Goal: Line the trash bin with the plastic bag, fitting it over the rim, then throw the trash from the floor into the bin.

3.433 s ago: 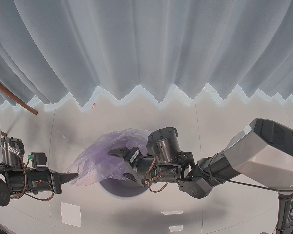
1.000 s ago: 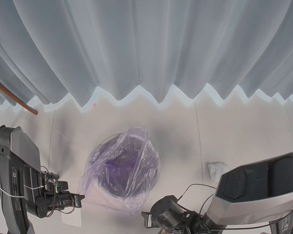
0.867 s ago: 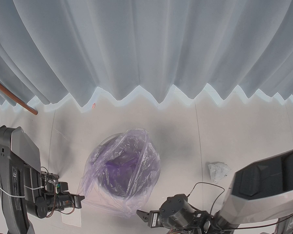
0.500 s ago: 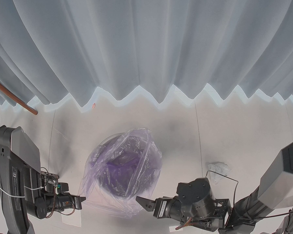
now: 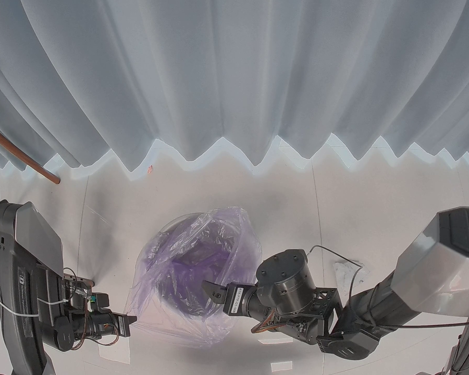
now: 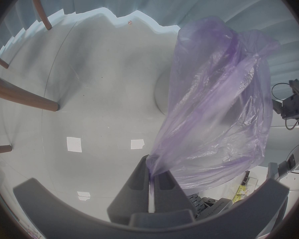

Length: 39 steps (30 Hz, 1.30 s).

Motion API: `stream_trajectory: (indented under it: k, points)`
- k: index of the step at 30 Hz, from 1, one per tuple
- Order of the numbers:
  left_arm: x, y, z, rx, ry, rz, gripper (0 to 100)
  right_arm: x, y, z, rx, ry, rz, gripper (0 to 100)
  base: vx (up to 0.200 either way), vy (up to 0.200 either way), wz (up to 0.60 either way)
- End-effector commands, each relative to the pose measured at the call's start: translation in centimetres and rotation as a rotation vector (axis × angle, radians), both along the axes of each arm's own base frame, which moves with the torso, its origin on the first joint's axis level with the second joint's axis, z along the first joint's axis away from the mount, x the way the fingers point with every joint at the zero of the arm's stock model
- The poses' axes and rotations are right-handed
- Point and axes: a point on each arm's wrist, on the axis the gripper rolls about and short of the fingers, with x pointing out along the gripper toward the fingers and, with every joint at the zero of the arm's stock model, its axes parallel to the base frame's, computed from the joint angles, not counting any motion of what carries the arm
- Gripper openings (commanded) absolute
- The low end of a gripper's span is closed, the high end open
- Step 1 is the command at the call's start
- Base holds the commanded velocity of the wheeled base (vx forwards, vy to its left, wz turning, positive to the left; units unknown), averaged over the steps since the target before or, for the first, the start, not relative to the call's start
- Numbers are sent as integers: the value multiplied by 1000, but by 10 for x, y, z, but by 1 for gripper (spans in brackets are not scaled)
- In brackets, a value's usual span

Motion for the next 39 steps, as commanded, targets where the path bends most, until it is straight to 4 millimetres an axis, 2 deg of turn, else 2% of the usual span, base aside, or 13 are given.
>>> stream_trajectory:
  k: [1,5,11,17,18,29,34,39]
  points:
    - [0,0,0,2,-1,-2,0,10,-1,-17,-45,20,-19,100,0,0,0]
    - [-1,0,0,4,0,-4,0,14,-7,-20,-66,18,-28,100,0,0,0]
    - [-2,-1,0,4,3,-7,0,16,-3,-21,-72,9,-22,100,0,0,0]
    - [-2,-1,1,4,3,-7,0,21,-1,-32,-92,16,-25,100,0,0,0]
    - [-2,-1,1,4,2,-7,0,21,-1,-33,-93,16,-25,0,0,0,0]
    - [-1,-1,4,3,-9,-8,0,20,0,-24,-62,-4,-22,0,0,0,0]
    - [-1,-1,5,2,-15,-5,0,15,-7,-12,-38,-13,-27,0,0,0,0]
    - [1,2,14,-4,-53,13,0,10,-15,-12,-12,-25,-34,0,0,0,0]
